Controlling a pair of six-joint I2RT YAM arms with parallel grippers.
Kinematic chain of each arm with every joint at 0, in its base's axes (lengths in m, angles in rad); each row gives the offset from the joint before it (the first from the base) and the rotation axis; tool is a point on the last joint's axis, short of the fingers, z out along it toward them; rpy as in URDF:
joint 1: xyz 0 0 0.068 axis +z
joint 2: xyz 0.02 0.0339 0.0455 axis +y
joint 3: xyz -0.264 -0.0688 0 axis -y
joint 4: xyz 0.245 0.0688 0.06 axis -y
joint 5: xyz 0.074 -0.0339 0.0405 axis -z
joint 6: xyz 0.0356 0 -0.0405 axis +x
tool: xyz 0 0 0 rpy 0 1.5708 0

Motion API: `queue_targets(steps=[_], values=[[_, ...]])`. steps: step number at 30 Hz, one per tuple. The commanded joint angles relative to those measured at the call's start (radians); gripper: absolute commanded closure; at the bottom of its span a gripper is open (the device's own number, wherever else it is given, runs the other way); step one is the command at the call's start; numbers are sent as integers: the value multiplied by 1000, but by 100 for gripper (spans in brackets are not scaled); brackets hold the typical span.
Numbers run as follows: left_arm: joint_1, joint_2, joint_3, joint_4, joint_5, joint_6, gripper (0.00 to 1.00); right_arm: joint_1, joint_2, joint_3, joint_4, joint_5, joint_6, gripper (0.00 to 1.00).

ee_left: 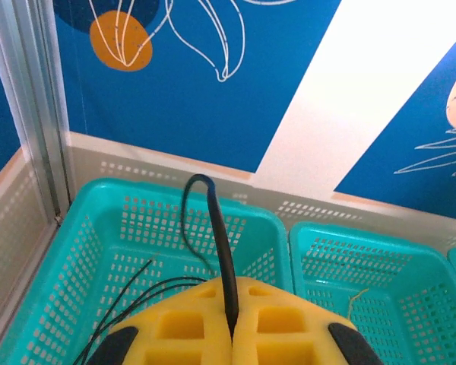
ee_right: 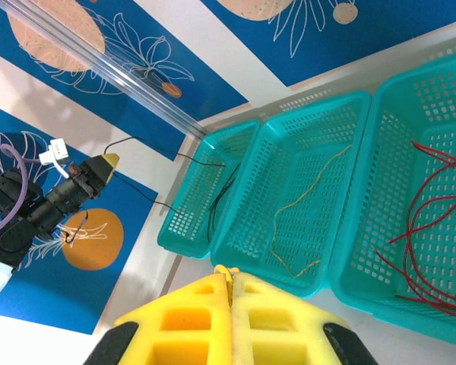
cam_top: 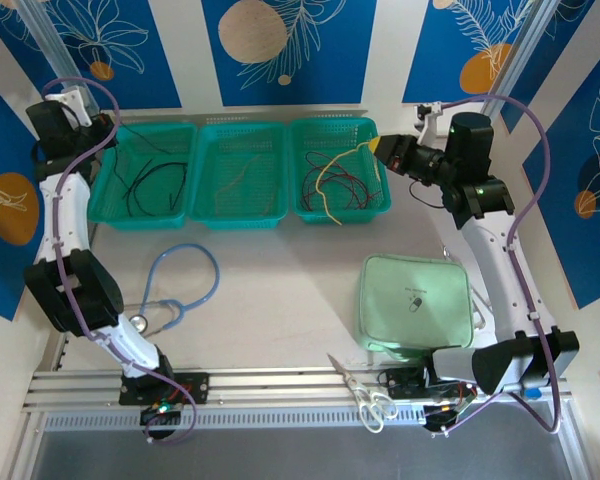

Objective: Untangle the cables

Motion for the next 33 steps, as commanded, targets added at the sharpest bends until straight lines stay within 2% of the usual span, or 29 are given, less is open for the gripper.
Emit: queue_targets(steps=[1,8,14,16,19,21,23,29,33], values=[[13,-24,-17,37,-6,-18,100,5,-16,60,-36,4,-32,100],[17,51,-26,43,85,-45,100,8,-5,92,-58,-6,-37,100],[4,161,-27,31,96,-54,100,17,-10,84,-60,4,-31,100],[-16,194,-27,12,66,-33,100,25,-8,85,-61,7,-31,100],[-70,241,-5,-57,-62,69,100,34,1,94,-66,11,-31,100],[-99,291,49,-134,-110,130,100,40,7,103,-68,13,-31,100],[-116,353,123,-221,-152,137,100,48,17,114,-71,13,-32,100],[-123,518,254,-360,-117,103,100,83,38,125,-76,25,-29,100],[-130,565,286,-388,-84,100,100,140,62,111,-69,51,-23,100]])
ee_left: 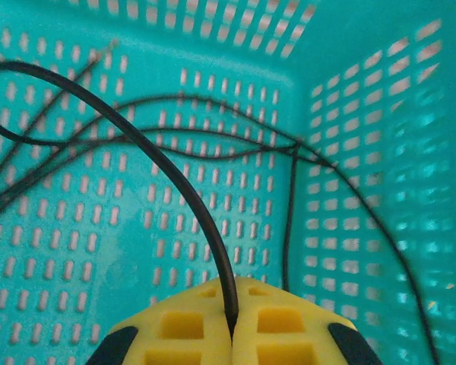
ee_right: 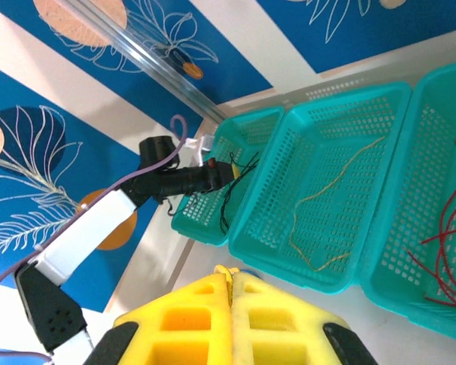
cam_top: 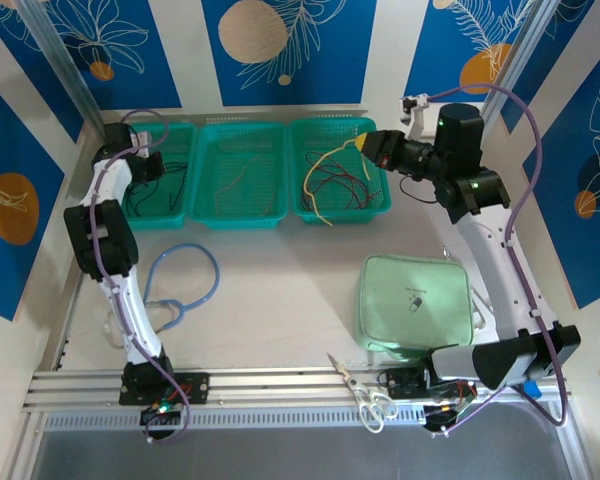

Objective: Untangle the cables

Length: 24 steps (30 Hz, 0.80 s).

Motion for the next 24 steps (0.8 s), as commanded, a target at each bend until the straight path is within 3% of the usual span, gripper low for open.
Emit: queue_targets(steps=[1,4,9,17,24], values=[[1,30,42,-87,25,9,93,54,25,7,1,31,4,100],[1,17,44,-84,21,9,49,105,54,-5,29,72,14,100],[-1,-69,23,-65,-24,20,22,161,132,35,27,165,-6,100],[0,-216,1,-80,-178,70,1,259,274,134,35,319,26,100],[9,-221,26,-154,-223,86,1,307,399,243,41,337,52,100]])
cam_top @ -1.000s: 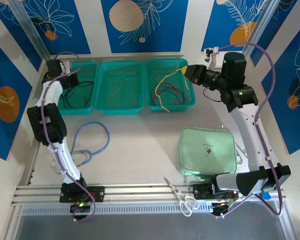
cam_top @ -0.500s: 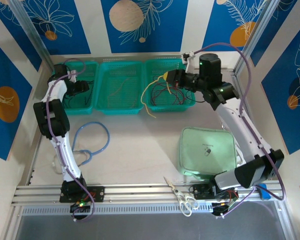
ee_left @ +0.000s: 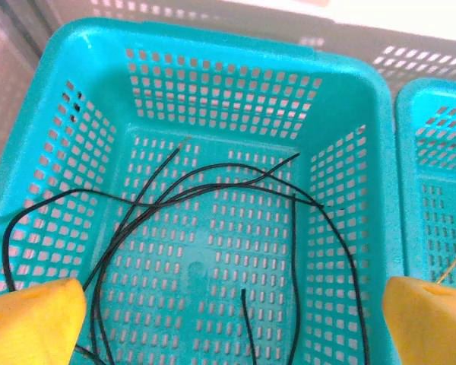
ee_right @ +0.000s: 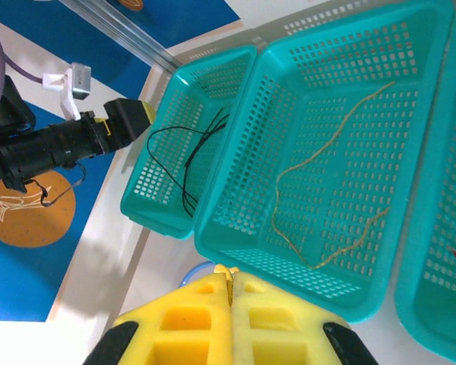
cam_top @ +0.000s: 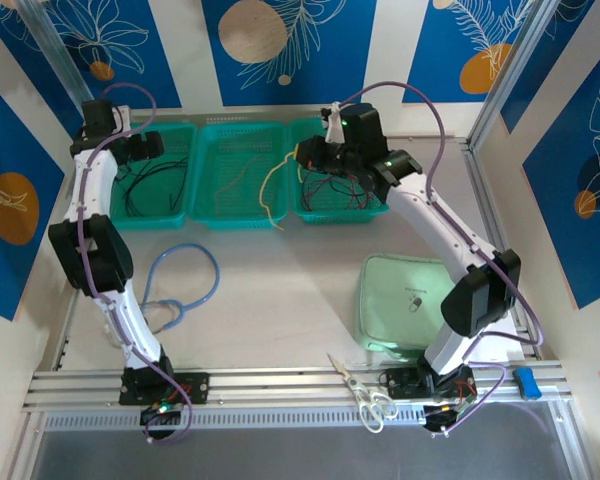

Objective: Untangle the cables

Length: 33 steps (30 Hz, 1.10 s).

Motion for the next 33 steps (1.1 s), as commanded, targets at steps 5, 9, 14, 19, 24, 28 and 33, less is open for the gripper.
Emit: queue_targets(steps=[5,9,14,19,24,28,33], values=[[8,-84,-47,-65,-52,19,1,26,135,162,11,53,27,100],[8,-123,-57,-126,-34,19,1,26,204,216,47,70,49,100],[-8,-238,-129,-159,-53,26,1,29,338,348,56,84,61,100],[-8,-403,-232,-209,68,39,1,50,495,568,-26,140,10,100],[-8,-553,-295,-299,165,17,1,54,654,693,-12,198,65,100],[0,-606,-285,-366,180,19,1,52,802,846,-27,203,84,100],[14,-629,-265,-401,195,-36,1,51,931,977,-48,169,97,100]])
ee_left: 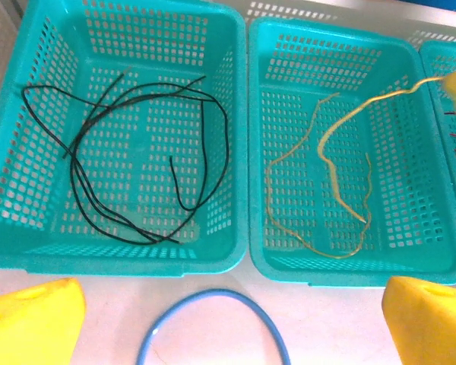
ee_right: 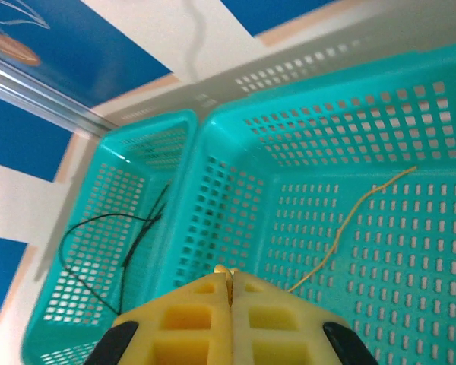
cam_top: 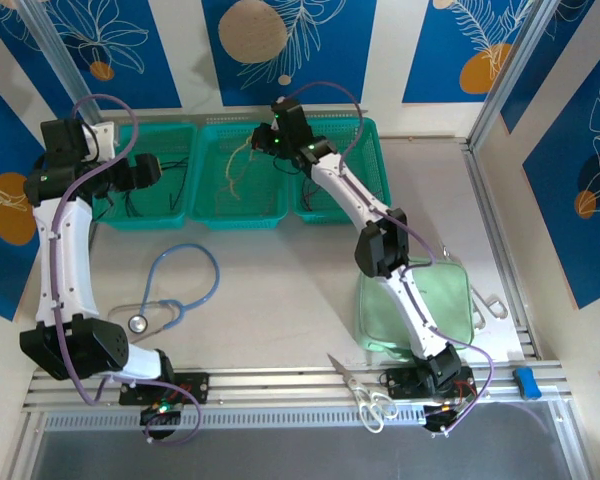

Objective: Untangle the cables

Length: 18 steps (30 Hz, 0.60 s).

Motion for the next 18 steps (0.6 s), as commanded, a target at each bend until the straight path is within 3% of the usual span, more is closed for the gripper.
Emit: queue_targets(steps=[1,5,6,8,11,16,18], values=[[13,-22,-11,-42,55,-51,1,-2,40,45,-24,-10,20,100],[12,-78,-120,48,78,-97,1,2,44,-5,-25,-13,11,100],[11,-93,-147,71,83,-106,1,6,44,-6,-39,-8,5,94],[11,-107,-171,96,89,-124,1,13,42,-1,-67,-10,-16,69],[11,-122,-185,112,93,-139,1,28,30,20,-120,6,-72,44],[9,-156,-221,121,121,-148,1,47,-38,13,-153,59,-137,26],[10,-174,-246,121,135,-144,1,56,-69,13,-177,92,-166,15]])
